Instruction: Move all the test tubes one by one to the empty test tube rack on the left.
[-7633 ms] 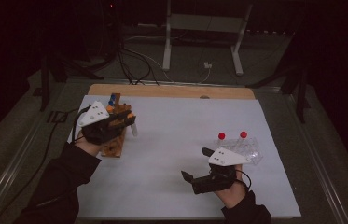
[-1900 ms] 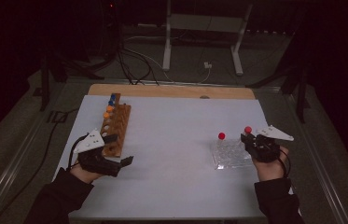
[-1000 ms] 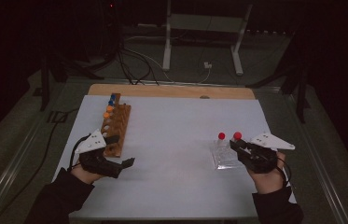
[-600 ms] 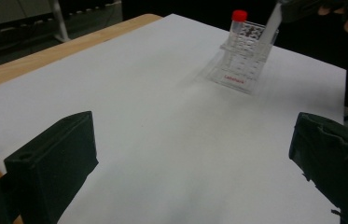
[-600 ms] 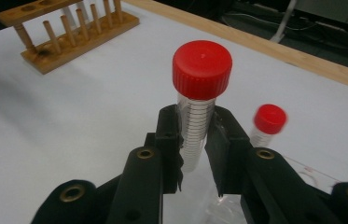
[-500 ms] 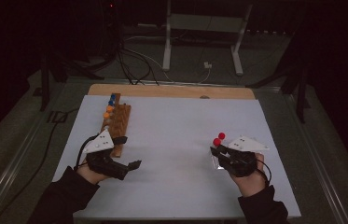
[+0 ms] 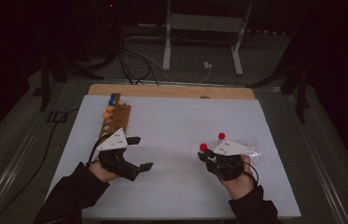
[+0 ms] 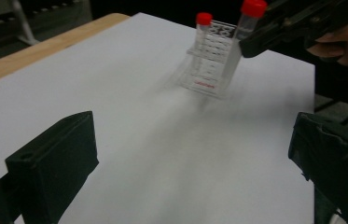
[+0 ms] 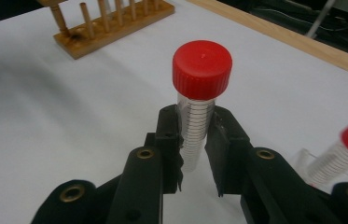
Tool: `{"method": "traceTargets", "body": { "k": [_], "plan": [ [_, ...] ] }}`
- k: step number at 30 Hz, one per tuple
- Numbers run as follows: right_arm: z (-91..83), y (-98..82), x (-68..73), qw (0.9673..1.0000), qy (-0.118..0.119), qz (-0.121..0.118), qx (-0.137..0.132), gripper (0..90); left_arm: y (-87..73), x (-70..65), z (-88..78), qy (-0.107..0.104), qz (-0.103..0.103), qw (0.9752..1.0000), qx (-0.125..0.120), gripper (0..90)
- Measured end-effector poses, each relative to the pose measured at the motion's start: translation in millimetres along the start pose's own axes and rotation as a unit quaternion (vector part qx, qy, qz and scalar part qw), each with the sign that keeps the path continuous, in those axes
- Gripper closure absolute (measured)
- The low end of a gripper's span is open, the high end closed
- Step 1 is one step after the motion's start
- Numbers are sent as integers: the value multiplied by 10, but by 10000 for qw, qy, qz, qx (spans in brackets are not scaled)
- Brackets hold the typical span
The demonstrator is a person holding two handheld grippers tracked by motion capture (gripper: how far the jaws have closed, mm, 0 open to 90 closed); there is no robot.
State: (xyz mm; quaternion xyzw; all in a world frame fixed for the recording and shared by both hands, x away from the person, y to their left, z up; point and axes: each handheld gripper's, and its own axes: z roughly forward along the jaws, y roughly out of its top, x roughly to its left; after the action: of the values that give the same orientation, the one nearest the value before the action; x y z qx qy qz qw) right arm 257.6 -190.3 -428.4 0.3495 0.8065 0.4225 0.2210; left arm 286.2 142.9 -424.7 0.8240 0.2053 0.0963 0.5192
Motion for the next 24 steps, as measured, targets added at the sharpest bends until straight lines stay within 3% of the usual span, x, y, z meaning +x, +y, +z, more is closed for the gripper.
{"method": "traceTargets", "body": {
  "k": [17,24],
  "plan": [
    [110,-6,206,9993,311,-186,63,749,348,-181,450,-488,322,9983,-61,57],
    [120,-13,241,9990,384,-230,63,749,426,-259,657,-691,450,9965,-101,178]
  ]
}}
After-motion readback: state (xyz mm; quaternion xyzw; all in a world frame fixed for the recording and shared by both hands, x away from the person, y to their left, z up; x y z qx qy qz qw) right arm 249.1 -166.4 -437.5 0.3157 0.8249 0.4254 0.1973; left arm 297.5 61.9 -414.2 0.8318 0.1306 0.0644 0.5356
